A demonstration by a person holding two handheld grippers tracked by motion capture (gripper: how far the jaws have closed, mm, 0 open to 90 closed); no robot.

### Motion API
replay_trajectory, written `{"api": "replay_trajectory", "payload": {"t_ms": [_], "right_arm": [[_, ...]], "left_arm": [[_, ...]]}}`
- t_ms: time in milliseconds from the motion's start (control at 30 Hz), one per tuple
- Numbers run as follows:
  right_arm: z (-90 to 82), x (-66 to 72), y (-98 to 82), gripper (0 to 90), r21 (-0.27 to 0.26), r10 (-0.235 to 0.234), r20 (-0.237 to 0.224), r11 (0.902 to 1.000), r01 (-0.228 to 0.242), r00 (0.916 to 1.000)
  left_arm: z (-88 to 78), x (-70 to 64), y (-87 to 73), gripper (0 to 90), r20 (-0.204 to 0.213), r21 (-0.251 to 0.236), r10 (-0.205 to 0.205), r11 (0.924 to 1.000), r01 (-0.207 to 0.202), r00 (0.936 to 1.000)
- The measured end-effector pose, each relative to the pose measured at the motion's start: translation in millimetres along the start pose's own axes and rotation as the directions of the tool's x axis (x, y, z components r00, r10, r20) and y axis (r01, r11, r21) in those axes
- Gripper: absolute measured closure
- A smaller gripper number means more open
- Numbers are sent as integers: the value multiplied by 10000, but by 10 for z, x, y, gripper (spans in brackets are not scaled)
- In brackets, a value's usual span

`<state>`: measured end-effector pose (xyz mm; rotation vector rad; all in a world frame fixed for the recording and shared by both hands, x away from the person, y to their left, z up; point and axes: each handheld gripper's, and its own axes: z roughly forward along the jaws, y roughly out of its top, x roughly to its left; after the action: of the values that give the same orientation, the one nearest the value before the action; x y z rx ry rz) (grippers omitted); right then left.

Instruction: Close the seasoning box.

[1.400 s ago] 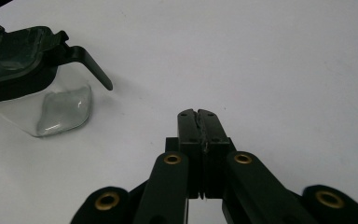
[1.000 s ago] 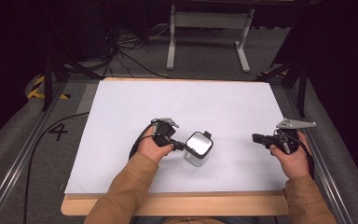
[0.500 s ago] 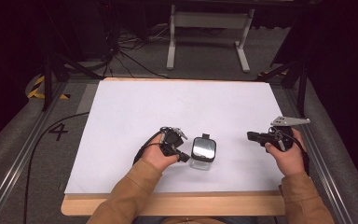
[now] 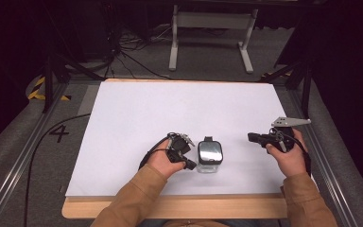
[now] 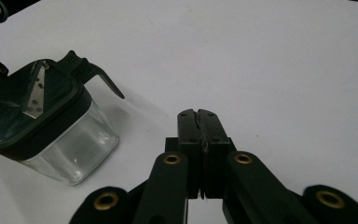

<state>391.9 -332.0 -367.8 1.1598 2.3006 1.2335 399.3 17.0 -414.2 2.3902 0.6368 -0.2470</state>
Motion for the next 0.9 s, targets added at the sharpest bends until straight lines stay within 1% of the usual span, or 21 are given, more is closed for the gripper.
{"api": "replay_trajectory", "payload": {"t_ms": [33, 100, 133, 167, 233, 267, 300, 333, 433, 467, 533, 567, 600, 633, 667, 700, 733, 767, 800, 833, 900], "right_arm": [[-3, 2, 3, 897, -31, 12, -7, 10000, -12, 10000], [-15, 7, 14, 897, -50, -25, -30, 10000, 25, 10000], [-29, 16, 24, 895, -75, -10, -42, 10000, 10, 10000], [-47, 24, 38, 886, -114, -61, -52, 9999, 61, 10000], [-96, 60, 86, 854, -216, -52, -63, 9998, 51, 10000], [-139, 89, 131, 831, -351, -163, -85, 9993, 160, 9998], [-139, 89, 131, 831, -351, -163, -85, 9993, 160, 9998], [-149, 98, 146, 815, -404, -225, -70, 9989, 222, 9997], [-189, 109, 198, 780, -485, -289, 27, 9984, 290, 9996], [-198, 101, 207, 768, -527, -248, 50, 9983, 251, 9997], [-221, 61, 226, 740, -567, -53, 112, 9984, 59, 9999], [-229, 37, 231, 726, -612, -24, 173, 9981, 35, 9998], [-234, 12, 235, 706, -625, 30, 236, 9980, -16, 9997], [-230, -19, 238, 689, -593, 93, 325, 9982, -74, 9994], [-224, -49, 237, 678, -563, 136, 464, 9984, -110, 9988], [-222, -76, 232, 665, -539, 217, 612, 9984, -184, 9979], [-215, -100, 226, 651, -521, 229, 751, 9985, -190, 9969], [-201, -143, 212, 621, -407, 317, 922, 9988, -281, 9952], [-188, -179, 197, 602, -351, 420, 990, 9986, -387, 9942], [-174, -229, 174, 575, -325, 470, 1115, 9985, -436, 9926], [-154, -299, 137, 536, -278, 521, 1366, 9984, -487, 9893]], "left_arm": [[-30, -2, 1, 900, -79, -86, 24, 10000, -25, 10000], [-164, -15, 13, 884, -455, -369, 201, 9991, -218, 9988], [-259, -28, 18, 865, -707, -600, 190, 9979, -233, 9973], [-388, -33, 15, 849, -939, -1005, 191, 9945, -285, 9954], [-596, -32, -24, 838, -1330, -1635, -14, 9863, -205, 9911], [-690, -20, -54, 832, -1475, -1906, -176, 9816, -110, 9889], [-762, -1, -80, 832, -1604, -1979, -239, 9802, -85, 9868], [-851, 25, -130, 826, -1738, -2281, -520, 9736, 112, 9834], [-1011, 98, -241, 782, -2088, -2685, -941, 9626, 355, 9734], [-1075, 125, -292, 771, -2238, -2798, -1105, 9590, 447, 9683], [-1160, 166, -366, 744, -2534, -2963, -1265, 9539, 475, 9590], [-1200, 187, -400, 733, -2588, -3014, -1329, 9521, 507, 9568], [-1225, 204, -434, 720, -2636, -3183, -1530, 9458, 639, 9524], [-1252, 235, -469, 708, -2721, -3218, -1577, 9446, 646, 9493], [-1271, 262, -502, 690, -2840, -3306, -1742, 9408, 743, 9429], [-1286, 287, -529, 667, -2888, -3360, -1834, 9385, 798, 9397], [-1309, 335, -571, 648, -2947, -3497, -1975, 9328, 868, 9350], [-1321, 369, -605, 632, -2968, -3630, -2197, 9261, 1030, 9293], [-1334, 417, -645, 624, -3057, -3706, -2377, 9217, 1147, 9220], [-1340, 444, -667, 604, -3132, -3740, -2496, 9193, 1226, 9163], [-1345, 529, -725, 586, -3368, -3881, -2612, 9139, 1193, 9047]]}}
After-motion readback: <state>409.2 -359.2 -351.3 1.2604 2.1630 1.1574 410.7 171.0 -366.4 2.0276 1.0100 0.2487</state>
